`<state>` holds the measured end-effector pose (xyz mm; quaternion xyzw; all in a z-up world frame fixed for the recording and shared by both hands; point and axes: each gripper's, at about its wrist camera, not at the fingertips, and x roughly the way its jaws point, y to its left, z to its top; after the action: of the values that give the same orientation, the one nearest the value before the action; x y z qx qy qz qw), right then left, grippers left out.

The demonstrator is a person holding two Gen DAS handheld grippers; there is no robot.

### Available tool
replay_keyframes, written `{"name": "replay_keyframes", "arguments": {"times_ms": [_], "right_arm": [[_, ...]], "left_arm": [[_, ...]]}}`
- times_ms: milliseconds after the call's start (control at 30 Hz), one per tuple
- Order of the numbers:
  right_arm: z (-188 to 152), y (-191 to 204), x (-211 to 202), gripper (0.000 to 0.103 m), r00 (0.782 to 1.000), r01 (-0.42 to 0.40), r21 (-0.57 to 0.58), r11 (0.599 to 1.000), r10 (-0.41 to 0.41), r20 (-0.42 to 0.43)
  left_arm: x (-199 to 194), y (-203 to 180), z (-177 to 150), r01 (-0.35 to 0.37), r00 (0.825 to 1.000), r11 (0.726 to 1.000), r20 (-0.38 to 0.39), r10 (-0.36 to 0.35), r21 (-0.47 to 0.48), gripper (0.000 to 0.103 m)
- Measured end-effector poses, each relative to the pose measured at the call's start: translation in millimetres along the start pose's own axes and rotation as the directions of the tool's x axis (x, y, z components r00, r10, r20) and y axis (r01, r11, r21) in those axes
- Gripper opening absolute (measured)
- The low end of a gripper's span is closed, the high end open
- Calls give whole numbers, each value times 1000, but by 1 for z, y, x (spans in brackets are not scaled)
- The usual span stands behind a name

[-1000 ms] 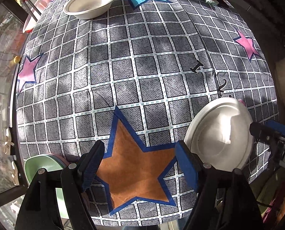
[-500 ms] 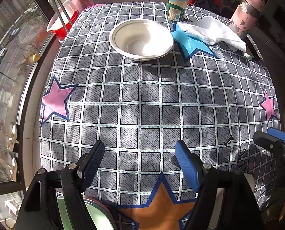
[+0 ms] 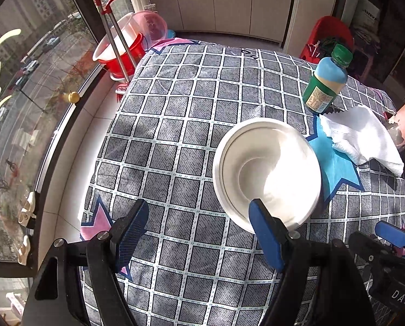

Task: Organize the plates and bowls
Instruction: 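Close both grippers on the last white bowl's rim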

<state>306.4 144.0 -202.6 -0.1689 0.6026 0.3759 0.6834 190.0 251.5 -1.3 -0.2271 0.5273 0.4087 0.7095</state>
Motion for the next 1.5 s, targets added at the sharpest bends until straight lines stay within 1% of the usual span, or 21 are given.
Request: {"name": "replay_keyframes", "arguments": {"times_ms": [100, 167, 200, 300, 467, 600, 633, 667, 700, 733, 767, 800, 833, 867, 900, 933, 1000, 1067, 1167, 1433, 1500], "right_arm": [[18, 10, 15, 67, 999, -32, 11, 999, 32, 5], [28, 18, 25, 67, 1000, -29, 3, 1000, 29, 5], [32, 21, 29, 67, 999, -36, 5, 999, 36, 25], [43, 26, 44, 67, 999, -43, 10, 999, 42, 10], [54, 24, 64, 67, 999, -50, 37, 998, 50, 7], [57, 21, 78, 66, 998, -58, 52, 997, 59, -17], [56, 19, 79, 58, 998, -65, 58, 996, 67, -20], [56, 18, 81, 53, 997, -77, 62, 995, 79, -23], [55, 17, 84, 44, 995, -95, 68, 993, 97, -29], [55, 16, 85, 40, 992, -123, 79, 989, 126, -28], [54, 14, 85, 37, 987, -157, 93, 983, 160, -27], [53, 11, 84, 31, 983, -179, 105, 978, 182, -28], [54, 12, 84, 24, 981, -186, 109, 977, 190, -29], [53, 14, 82, 22, 981, -189, 100, 977, 193, -32], [54, 17, 81, 17, 982, -184, 88, 979, 188, -35], [53, 19, 80, 15, 982, -182, 75, 980, 185, -35], [49, 19, 78, 15, 985, -166, 68, 984, 169, -38], [44, 15, 79, 15, 982, -175, 77, 982, 179, -55], [31, 11, 75, 15, 984, -162, 57, 985, 166, -70], [-16, 7, 68, 16, 981, -131, 3, 991, 130, -145], [-30, 7, 67, 16, 979, -121, -2, 993, 119, -164]], "left_arm": [[19, -3, 17, -10, 1000, 1000, -13, 10, 4, 79], [30, -5, 26, -13, 1000, 1000, -21, 13, 14, 79], [35, -6, 30, -18, 1000, 1000, -25, 18, 21, 79], [49, -10, 39, -22, 999, 999, -37, 23, 37, 79], [73, -17, 46, -30, 997, 997, -73, 35, 66, 79], [86, -22, 47, -35, 994, 996, -100, 43, 76, 79], [89, -22, 47, -35, 993, 997, -109, 43, 71, 76], [91, -21, 47, -27, 992, 998, -120, 34, 63, 72], [94, -21, 46, 1, 991, 999, -137, 6, 52, 59], [96, -20, 46, 35, 987, 999, -156, -30, 35, 45], [97, -20, 46, 61, 984, 998, -169, -57, 22, 40], [97, -21, 45, 68, 983, 997, -173, -64, 20, 35], [96, -22, 46, 62, 984, 998, -170, -57, 28, 35], [95, -24, 46, 58, 984, 997, -168, -50, 42, 34], [93, -27, 45, 53, 985, 997, -165, -43, 58, 33], [91, -28, 44, 51, 986, 996, -164, -39, 71, 32], [86, -32, 38, 59, 985, 995, -169, -44, 86, 30], [81, -33, 32, 64, 984, 993, -170, -47, 98, 29], [71, -36, 22, 54, 986, 988, -164, -30, 144, 29], [50, -53, -47, 96, 978, 976, -201, -56, 195, 29], [43, -58, -64, 88, 979, 972, -199, -44, 217, 29]]}}
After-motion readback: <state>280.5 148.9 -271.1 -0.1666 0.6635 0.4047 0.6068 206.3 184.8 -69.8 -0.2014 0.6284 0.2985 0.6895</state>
